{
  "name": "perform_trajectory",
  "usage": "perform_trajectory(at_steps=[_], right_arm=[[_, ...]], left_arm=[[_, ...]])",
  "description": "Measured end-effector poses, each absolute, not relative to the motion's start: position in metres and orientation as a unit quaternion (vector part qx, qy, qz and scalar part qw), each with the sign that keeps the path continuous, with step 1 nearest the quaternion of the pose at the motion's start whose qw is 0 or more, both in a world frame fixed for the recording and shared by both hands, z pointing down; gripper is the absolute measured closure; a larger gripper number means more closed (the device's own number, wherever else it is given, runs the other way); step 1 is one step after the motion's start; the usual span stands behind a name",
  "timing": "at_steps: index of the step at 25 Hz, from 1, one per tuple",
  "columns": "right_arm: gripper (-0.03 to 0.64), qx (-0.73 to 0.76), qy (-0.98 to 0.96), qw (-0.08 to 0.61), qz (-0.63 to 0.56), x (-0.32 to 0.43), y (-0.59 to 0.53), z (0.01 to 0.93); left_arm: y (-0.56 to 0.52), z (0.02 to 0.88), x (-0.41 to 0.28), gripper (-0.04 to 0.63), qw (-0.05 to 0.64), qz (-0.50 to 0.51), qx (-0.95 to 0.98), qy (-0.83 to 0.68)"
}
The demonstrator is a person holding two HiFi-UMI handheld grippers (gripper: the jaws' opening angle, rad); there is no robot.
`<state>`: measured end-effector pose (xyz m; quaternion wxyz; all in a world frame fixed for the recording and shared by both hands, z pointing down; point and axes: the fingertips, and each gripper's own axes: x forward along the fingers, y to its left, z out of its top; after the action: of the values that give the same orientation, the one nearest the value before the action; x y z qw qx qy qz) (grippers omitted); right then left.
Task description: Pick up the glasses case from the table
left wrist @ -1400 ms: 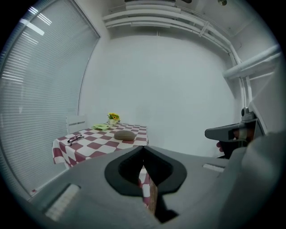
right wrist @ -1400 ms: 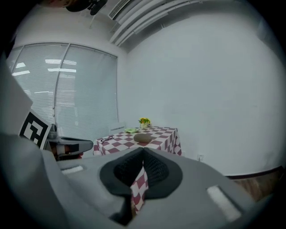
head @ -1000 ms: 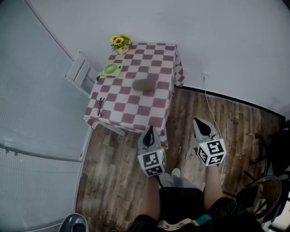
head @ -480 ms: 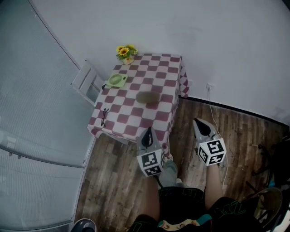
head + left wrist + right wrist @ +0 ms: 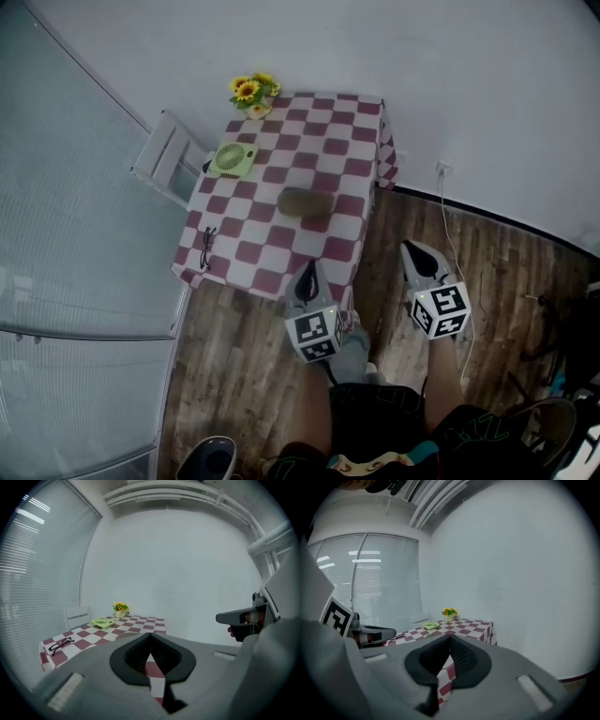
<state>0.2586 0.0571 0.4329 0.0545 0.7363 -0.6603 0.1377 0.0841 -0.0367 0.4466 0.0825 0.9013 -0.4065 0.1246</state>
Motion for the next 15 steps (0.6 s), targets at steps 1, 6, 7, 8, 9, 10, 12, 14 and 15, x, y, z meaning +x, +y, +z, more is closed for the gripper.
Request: perform_trajectory(at_steps=[1,6,7,8,9,10,12,14,15], right_arm=[[0.614,0.732,-0.664,0.057,0.143,0.26,0.047,0.437],[0.614,0.709,-0.683,0.072,0.163,0.264,-0.008,0.457],[0.613,0.704,-0.686,0.075,0.166,0.265,-0.019,0.46],[0.614,0.699,-0.69,0.078,0.168,0.266,-0.031,0.463],[0.614,0.694,-0.694,0.082,0.17,0.266,-0.042,0.465],[0.614,0.689,-0.699,0.086,0.172,0.266,-0.053,0.469],[0.614,0.678,-0.707,0.096,0.178,0.265,-0.074,0.476],[0.614,0.669,-0.713,0.106,0.182,0.264,-0.094,0.482],[0.614,0.664,-0.716,0.111,0.183,0.264,-0.103,0.484]], left_arm=[[-0.045,0.451,0.085,0.584,0.087,0.128,0.899,-0.411],[-0.086,0.478,0.082,0.584,0.112,0.147,0.881,-0.436],[-0.094,0.482,0.08,0.584,0.117,0.15,0.876,-0.442],[-0.102,0.487,0.078,0.584,0.123,0.152,0.872,-0.449],[-0.111,0.492,0.076,0.584,0.13,0.154,0.867,-0.455],[-0.119,0.497,0.074,0.584,0.136,0.156,0.862,-0.462],[-0.134,0.507,0.071,0.584,0.147,0.158,0.854,-0.474],[-0.149,0.514,0.071,0.584,0.156,0.16,0.848,-0.481],[-0.156,0.518,0.071,0.584,0.161,0.16,0.845,-0.484]])
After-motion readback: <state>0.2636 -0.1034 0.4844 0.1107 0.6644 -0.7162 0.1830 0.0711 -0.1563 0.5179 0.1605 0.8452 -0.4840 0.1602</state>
